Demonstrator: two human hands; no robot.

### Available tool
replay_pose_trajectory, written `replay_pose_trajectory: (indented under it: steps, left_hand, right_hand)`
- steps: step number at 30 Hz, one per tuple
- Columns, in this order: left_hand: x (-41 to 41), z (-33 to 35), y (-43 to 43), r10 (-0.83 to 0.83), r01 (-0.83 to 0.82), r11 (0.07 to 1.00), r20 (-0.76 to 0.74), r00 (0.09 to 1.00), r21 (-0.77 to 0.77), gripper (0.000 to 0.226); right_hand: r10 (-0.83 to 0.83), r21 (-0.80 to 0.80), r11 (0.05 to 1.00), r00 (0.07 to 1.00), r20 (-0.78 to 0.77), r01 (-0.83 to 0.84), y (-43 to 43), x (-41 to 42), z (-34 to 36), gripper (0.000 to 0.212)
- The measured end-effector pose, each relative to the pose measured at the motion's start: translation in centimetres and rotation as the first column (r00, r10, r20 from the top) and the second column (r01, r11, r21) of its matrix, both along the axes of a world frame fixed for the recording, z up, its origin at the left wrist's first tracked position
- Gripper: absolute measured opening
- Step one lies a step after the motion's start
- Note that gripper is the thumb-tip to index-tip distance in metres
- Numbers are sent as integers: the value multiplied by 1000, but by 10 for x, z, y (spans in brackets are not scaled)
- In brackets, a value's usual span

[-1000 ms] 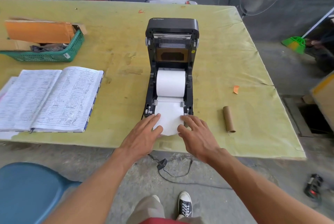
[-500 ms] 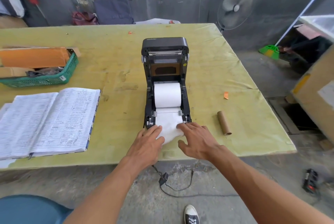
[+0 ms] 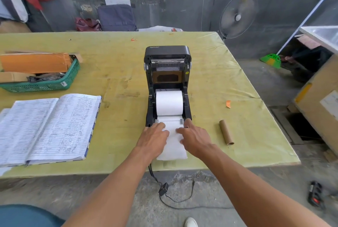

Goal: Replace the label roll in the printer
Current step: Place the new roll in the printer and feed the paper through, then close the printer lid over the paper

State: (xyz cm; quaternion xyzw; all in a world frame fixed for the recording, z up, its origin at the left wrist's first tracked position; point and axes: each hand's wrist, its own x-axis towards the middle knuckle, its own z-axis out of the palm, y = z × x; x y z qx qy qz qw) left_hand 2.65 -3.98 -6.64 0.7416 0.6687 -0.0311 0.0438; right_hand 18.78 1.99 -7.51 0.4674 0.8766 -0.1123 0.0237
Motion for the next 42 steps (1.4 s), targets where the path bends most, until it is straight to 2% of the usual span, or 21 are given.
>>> replay_pose_trajectory:
  steps: [5, 8, 13, 16, 19, 21, 23, 25, 28, 30, 32, 34, 35, 37, 39, 42]
  left_hand:
    - [1, -12, 1, -15, 7, 998, 115, 993, 69, 7]
    - [-3, -17, 0, -40, 19, 992, 164, 986, 126, 10]
    - [-8, -5, 12, 5, -46, 978, 198, 980, 202, 27]
    - [-15, 12, 27, 18, -121, 940, 308, 951, 320, 19]
    - [-21, 33, 46, 21, -206, 860, 371, 928, 466, 12]
    - [-24, 46, 62, 82, -290, 807, 389, 917, 514, 26]
    - [-27, 61, 79, 186, -387, 783, 410, 893, 487, 49]
    - [-30, 77, 97, 285, -483, 761, 447, 848, 433, 69]
    - [-39, 98, 124, 341, -592, 722, 560, 755, 359, 81]
    - [-46, 108, 139, 362, -650, 719, 666, 653, 247, 80]
    - [-51, 114, 150, 380, -682, 726, 779, 499, 83, 72]
    - [-55, 113, 157, 359, -665, 746, 870, 339, -48, 50]
    - [-57, 111, 159, 341, -658, 749, 895, 288, -73, 41]
    - [-58, 107, 160, 322, -671, 739, 908, 269, -64, 36]
    - [-57, 107, 156, 342, -709, 705, 880, 329, -10, 39]
    - [-57, 110, 147, 400, -766, 641, 834, 380, 41, 53]
  right_hand:
    - [15, 36, 999, 999, -36, -13, 6, 8, -3, 25]
    - [51, 30, 998, 995, -86, -49, 6, 14, -2, 27]
    - [-24, -9, 1000, 980, -199, 22, 22, 19, 6, 30]
    - [-67, 43, 996, 959, -277, 83, 39, 19, 18, 33]
    - [-105, 117, 980, 912, -396, 163, 61, 12, 36, 29]
    - [-117, 160, 961, 860, -497, 224, 79, 4, 53, 24]
    - [-127, 183, 944, 817, -563, 273, 98, -5, 70, 28]
    - [-153, 181, 933, 798, -583, 311, 118, -15, 89, 44]
    - [-146, 177, 938, 803, -578, 298, 144, -26, 113, 59]
    - [-175, 93, 959, 818, -548, 267, 159, -30, 123, 63]
    - [-212, -60, 975, 808, -551, 215, 170, -30, 127, 56]
    - [-262, -235, 961, 756, -600, 147, 175, -30, 126, 47]
    - [-286, -287, 950, 726, -625, 127, 176, -29, 124, 44]
    - [-316, -322, 939, 660, -682, 117, 175, -29, 120, 38]
    - [-329, -314, 940, 603, -726, 135, 169, -29, 119, 37]
    - [-362, -276, 932, 537, -762, 236, 159, -28, 122, 52]
